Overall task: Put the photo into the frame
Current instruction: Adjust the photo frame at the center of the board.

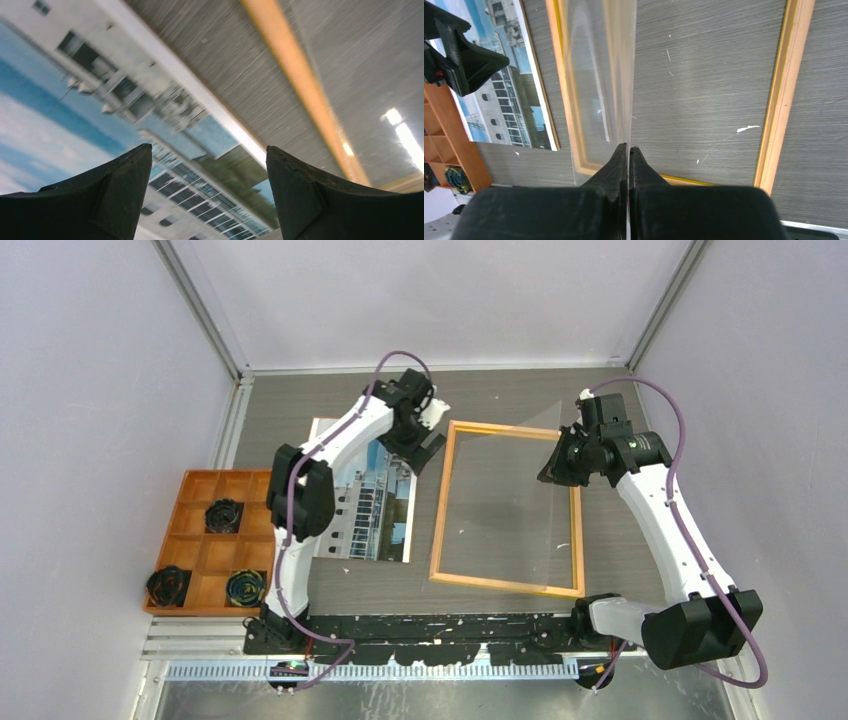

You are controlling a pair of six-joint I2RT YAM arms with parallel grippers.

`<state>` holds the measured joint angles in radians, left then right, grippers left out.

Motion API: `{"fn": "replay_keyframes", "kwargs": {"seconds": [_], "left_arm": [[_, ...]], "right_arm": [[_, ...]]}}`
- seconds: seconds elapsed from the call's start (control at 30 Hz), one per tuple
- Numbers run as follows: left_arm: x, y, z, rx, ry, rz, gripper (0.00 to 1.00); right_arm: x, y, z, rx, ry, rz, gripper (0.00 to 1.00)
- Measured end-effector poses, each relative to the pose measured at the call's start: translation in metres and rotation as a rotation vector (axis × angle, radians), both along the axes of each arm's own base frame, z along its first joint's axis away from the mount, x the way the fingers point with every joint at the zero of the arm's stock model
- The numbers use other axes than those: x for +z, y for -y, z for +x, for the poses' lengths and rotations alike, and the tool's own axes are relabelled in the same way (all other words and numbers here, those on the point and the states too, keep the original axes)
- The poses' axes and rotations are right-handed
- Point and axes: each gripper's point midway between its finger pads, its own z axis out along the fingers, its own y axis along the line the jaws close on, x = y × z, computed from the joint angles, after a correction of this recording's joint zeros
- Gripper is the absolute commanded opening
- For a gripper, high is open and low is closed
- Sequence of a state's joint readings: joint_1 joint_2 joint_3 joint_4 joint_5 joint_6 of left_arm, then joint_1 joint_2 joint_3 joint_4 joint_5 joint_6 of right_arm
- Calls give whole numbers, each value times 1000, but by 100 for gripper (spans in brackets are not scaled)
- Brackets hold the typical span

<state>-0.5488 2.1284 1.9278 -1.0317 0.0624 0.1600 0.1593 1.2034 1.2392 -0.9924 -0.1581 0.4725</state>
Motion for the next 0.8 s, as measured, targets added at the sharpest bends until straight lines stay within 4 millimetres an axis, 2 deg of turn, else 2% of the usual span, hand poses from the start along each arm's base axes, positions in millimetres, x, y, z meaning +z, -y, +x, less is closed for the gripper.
{"fn": "replay_keyframes", "kwargs": {"seconds": [0.1,0.23,0.37,0.6,0.8], "left_arm": [[-9,27,-6,-27,-31,-29,79],[-23,48,-10,-31,-66,-38,73],[-34,65,-5,-18,-88,-57,64],[-51,79,-7,-3,-155,-91,51],[-57,85,-17,-16,-199,-100,47]], "right_arm": [[-4,5,-1,1,-13,-25,1],[-6,10,-2,-4,-19,-46,1],[-8,14,-4,-12,-30,-58,1],[-10,16,-5,-14,-36,-69,1],[-22,17,-9,-14,-66,-66,1]]}}
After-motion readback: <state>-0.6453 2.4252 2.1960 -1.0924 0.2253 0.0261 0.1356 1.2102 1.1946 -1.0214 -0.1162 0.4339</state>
